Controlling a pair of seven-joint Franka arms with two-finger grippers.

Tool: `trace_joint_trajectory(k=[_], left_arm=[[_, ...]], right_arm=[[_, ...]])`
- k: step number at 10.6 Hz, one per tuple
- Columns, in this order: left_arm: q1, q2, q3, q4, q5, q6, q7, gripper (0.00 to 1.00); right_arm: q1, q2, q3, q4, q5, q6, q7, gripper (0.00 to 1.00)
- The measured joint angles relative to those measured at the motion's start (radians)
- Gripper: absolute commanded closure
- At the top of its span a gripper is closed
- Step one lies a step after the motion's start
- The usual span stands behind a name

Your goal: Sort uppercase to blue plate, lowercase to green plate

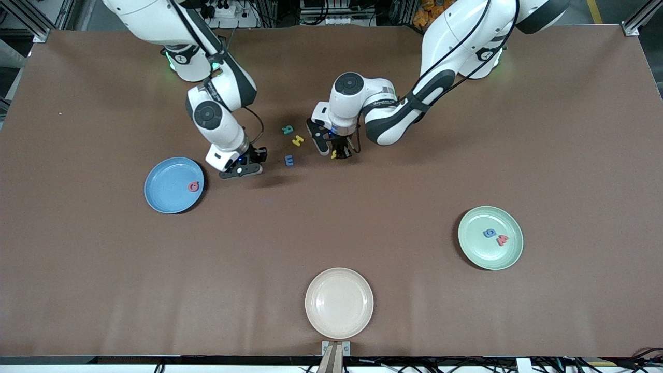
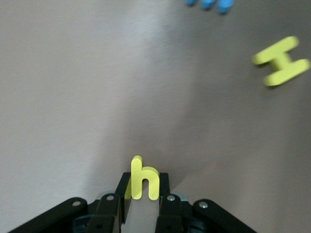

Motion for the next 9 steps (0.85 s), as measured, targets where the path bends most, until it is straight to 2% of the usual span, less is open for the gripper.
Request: trace_joint_trajectory(k=[2, 5, 7, 9], left_arm=[[0.079, -0.004, -0.001, 0.001, 0.0, -0.014, 0.0, 1.0], [0.201, -0.052, -0.01, 0.019, -0.044, -0.139, -0.001, 1.0], [0.31, -0.124, -0.069, 0.05, -0.123, -0.243, 0.0, 1.0], [0.392, -0.18, -0.101, 0.106, -0.145, -0.384, 0.0, 1.0]], right_arm=[[-0.017, -0.005, -0.065, 0.023, -0.001, -0.054, -0.123, 0.78], [-0.027, -0.027, -0.171, 0.101, -0.001, -0.228, -0.306, 0.78], [-0.029, -0.033, -0.229, 0.146, -0.002, -0.294, -0.413, 0.78], [-0.031, -0.032, -0.297, 0.153, -0.002, -0.312, -0.537, 0.78]])
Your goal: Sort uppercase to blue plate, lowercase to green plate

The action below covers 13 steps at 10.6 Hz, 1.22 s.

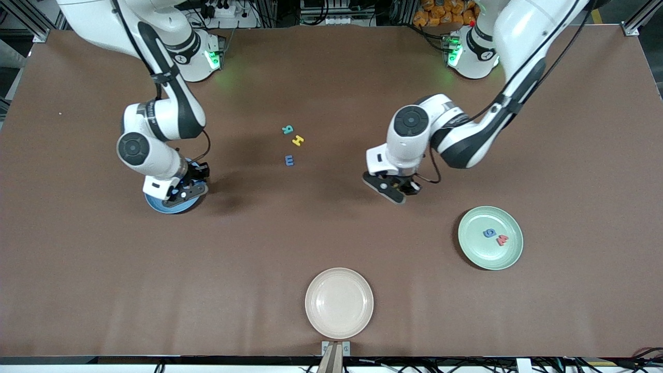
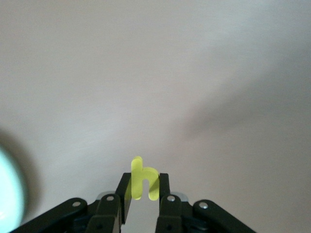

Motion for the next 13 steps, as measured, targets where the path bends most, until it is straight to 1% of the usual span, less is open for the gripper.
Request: trace_joint_trajectory(k=[1, 2, 4, 5, 6, 7, 8, 9, 10, 11, 12, 13], left_arm=[[0.041, -0.004, 0.002, 0.017, -0.002, -0.033, -0.001, 1.0], [0.1, 0.003, 0.006, 0.02, -0.002, -0.04, 0.0, 1.0], [0.208, 0.04, 0.009, 0.026, -0.003, -0.036, 0.015, 1.0], [0.225, 0.056, 0.022, 0.042, -0.003, -0.035, 0.033, 1.0], [0.223, 0.068, 0.047, 0.065, -0.003, -0.035, 0.055, 0.99], [0.221, 0.078, 0.072, 0.079, -0.003, -0.036, 0.084, 0.99], [0.221, 0.086, 0.094, 0.086, -0.003, -0.036, 0.121, 0.99], [0.221, 0.092, 0.11, 0.092, -0.003, -0.036, 0.159, 1.0], [0.222, 0.094, 0.127, 0.096, -0.003, -0.036, 0.195, 1.0], [0.224, 0.096, 0.152, 0.099, -0.003, -0.037, 0.236, 0.94], [0.227, 0.099, 0.184, 0.101, -0.003, -0.037, 0.279, 0.78], [0.233, 0.108, 0.209, 0.105, -0.003, -0.036, 0.311, 0.67]], right_arm=[[-0.003, 0.002, -0.031, 0.0, 0.0, -0.003, -0.057, 0.78], [-0.012, 0.005, -0.05, 0.0, 0.0, -0.004, -0.103, 0.79], [-0.029, 0.017, -0.072, -0.002, 0.0, 0.002, -0.173, 0.84], [-0.033, 0.027, -0.081, -0.002, 0.0, 0.014, -0.197, 0.89], [-0.034, 0.038, -0.086, -0.002, 0.0, 0.022, -0.207, 0.91], [-0.034, 0.045, -0.086, -0.002, 0.0, 0.026, -0.209, 0.89], [-0.034, 0.049, -0.086, -0.002, 0.001, 0.028, -0.209, 0.78], [-0.034, 0.051, -0.086, -0.002, 0.001, 0.029, -0.209, 0.72], [-0.034, 0.053, -0.086, -0.002, 0.001, 0.029, -0.209, 0.72], [-0.034, 0.055, -0.086, -0.002, 0.002, 0.029, -0.209, 0.72], [-0.034, 0.057, -0.086, -0.003, 0.013, 0.025, -0.209, 0.72], [-0.034, 0.058, -0.084, -0.004, 0.046, 0.009, -0.209, 0.69]])
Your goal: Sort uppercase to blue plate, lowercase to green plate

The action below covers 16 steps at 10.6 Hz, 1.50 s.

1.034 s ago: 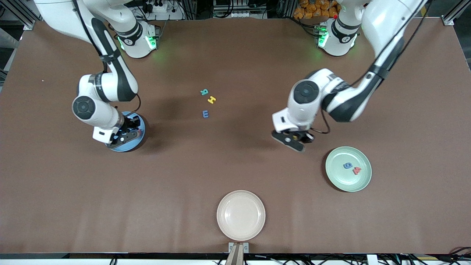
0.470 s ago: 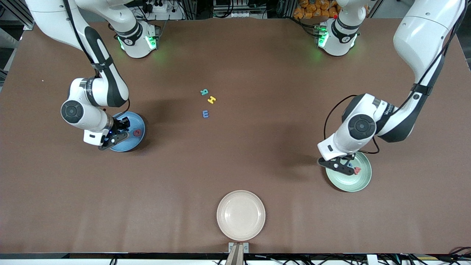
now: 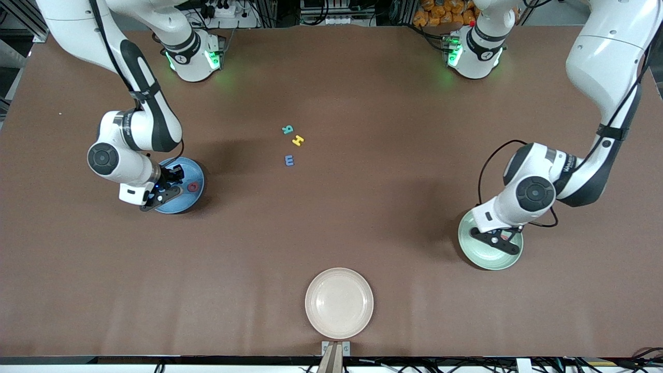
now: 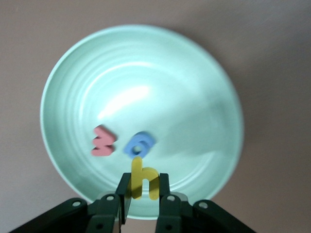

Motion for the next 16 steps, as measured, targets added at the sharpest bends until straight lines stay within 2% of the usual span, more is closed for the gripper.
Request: trace_joint_trajectory(k=[1, 2, 4, 5, 6, 8, 10, 12, 16], left_arm=[[0.006, 0.012, 0.006, 0.006, 0.0, 0.0, 0.01, 0.65], [0.006, 0.023, 0.006, 0.011, 0.0, 0.0, 0.011, 0.56], [0.001, 0.034, 0.005, 0.015, 0.0, 0.0, 0.011, 0.5], [0.001, 0.035, 0.005, 0.016, 0.0, 0.0, 0.011, 0.48], [0.001, 0.036, 0.006, 0.016, 0.0, 0.0, 0.011, 0.48], [-0.001, 0.036, 0.005, 0.021, 0.0, 0.0, 0.011, 0.49], [-0.018, 0.036, 0.0, 0.03, 0.0, 0.0, 0.011, 0.55], [-0.063, 0.033, -0.006, 0.041, -0.007, -0.001, -0.003, 0.57], [-0.181, 0.013, -0.008, 0.047, -0.083, -0.021, -0.111, 0.57]], right_arm=[[0.001, 0.0, 0.003, 0.0, 0.036, -0.014, -0.001, 0.66], [0.004, 0.0, 0.005, 0.0, 0.055, -0.018, -0.001, 0.57], [0.006, 0.001, 0.01, 0.0, 0.068, -0.02, -0.001, 0.54], [0.006, 0.001, 0.011, 0.0, 0.078, -0.021, -0.001, 0.37], [0.007, 0.001, 0.015, 0.0, 0.101, -0.026, -0.001, 0.31], [0.014, 0.002, 0.031, 0.001, 0.137, -0.046, 0.004, 0.32], [0.015, 0.002, 0.047, 0.026, 0.149, -0.106, 0.065, 0.32], [0.016, -0.001, 0.097, 0.076, 0.151, -0.175, 0.211, 0.32], [0.048, -0.015, 0.218, 0.087, 0.151, -0.156, 0.528, 0.31]])
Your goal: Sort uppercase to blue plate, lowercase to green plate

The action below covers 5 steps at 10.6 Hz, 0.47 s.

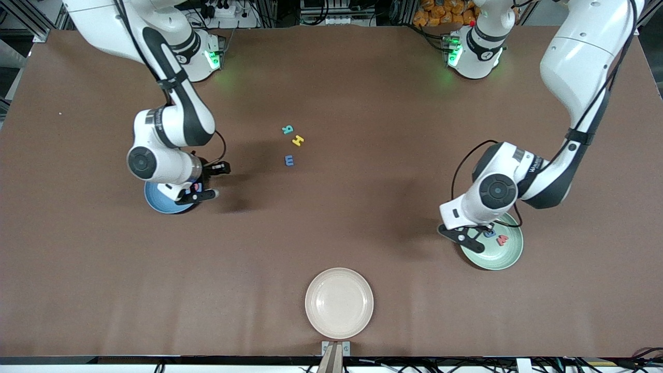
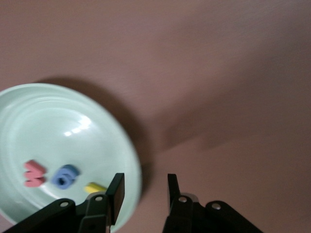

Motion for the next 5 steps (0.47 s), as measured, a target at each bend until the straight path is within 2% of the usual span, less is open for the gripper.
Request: trace_joint_trajectory(k=[3, 5], left_arm=[[-0.089, -0.009, -0.001, 0.0, -0.048, -0.014, -0.138, 0.57], [-0.148, -0.009, -0.001, 0.001, -0.052, -0.015, -0.247, 0.57]], right_arm=[[0.038, -0.041, 0.101, -0.097, 0.0, 0.154, 0.19, 0.31], [0.068, -0.075, 0.165, -0.129, -0.024, 0.174, 0.323, 0.31]])
